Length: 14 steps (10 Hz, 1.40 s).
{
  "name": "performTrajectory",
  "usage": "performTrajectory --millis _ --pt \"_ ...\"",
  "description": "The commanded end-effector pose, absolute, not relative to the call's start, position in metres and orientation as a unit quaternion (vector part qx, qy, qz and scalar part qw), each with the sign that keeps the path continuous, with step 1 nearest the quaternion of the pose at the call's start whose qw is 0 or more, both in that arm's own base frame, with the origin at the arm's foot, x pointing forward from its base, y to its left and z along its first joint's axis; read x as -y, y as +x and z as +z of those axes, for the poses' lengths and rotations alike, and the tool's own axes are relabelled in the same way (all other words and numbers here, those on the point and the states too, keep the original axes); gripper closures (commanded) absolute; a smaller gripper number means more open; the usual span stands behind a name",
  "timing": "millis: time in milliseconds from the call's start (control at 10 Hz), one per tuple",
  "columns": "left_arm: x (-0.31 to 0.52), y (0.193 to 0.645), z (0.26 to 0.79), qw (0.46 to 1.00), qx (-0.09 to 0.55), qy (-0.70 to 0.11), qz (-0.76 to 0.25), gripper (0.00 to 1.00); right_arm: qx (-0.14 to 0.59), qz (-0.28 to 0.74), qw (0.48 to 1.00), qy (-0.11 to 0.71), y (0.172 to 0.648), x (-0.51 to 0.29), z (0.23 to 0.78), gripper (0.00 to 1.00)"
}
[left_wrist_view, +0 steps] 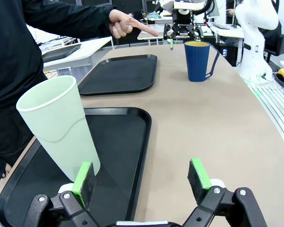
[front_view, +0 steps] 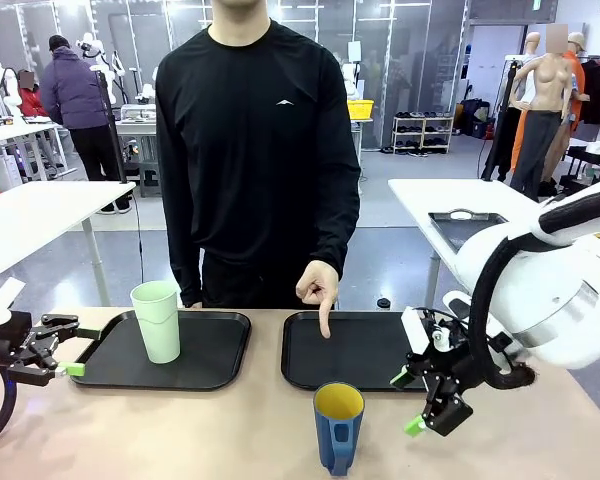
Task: Sort and store the cups by type.
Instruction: Pick up the Handle plastic cup and place it into the empty Flat Tray.
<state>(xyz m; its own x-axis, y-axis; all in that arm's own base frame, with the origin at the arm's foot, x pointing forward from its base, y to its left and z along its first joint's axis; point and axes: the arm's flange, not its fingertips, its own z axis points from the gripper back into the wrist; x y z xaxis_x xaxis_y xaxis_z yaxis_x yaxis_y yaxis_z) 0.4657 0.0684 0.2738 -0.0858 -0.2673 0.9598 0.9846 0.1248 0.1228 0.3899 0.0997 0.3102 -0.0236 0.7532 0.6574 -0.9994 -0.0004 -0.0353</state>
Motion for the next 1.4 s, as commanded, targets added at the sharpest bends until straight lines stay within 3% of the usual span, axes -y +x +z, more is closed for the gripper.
performTrajectory --millis 0,300,700,1300 --pt "-0.068 0.47 0.274 0.569 0.487 -0.365 -0.553 0.0 0.255 0.662 0.669 0.222 0.392 -0.101 0.317 0.0" --pt "-0.068 0.47 0.274 0.569 0.487 -0.365 -0.553 0.0 0.257 0.667 0.659 0.232 0.391 -0.099 0.311 0.0" --pt "-0.068 0.47 0.274 0.569 0.487 -0.365 -0.553 0.0 0.302 0.682 0.594 0.303 0.381 -0.129 0.288 0.0" --pt "-0.068 0.47 0.274 0.569 0.487 -0.365 -0.553 0.0 0.337 0.649 0.586 0.35 0.374 -0.142 0.259 0.0"
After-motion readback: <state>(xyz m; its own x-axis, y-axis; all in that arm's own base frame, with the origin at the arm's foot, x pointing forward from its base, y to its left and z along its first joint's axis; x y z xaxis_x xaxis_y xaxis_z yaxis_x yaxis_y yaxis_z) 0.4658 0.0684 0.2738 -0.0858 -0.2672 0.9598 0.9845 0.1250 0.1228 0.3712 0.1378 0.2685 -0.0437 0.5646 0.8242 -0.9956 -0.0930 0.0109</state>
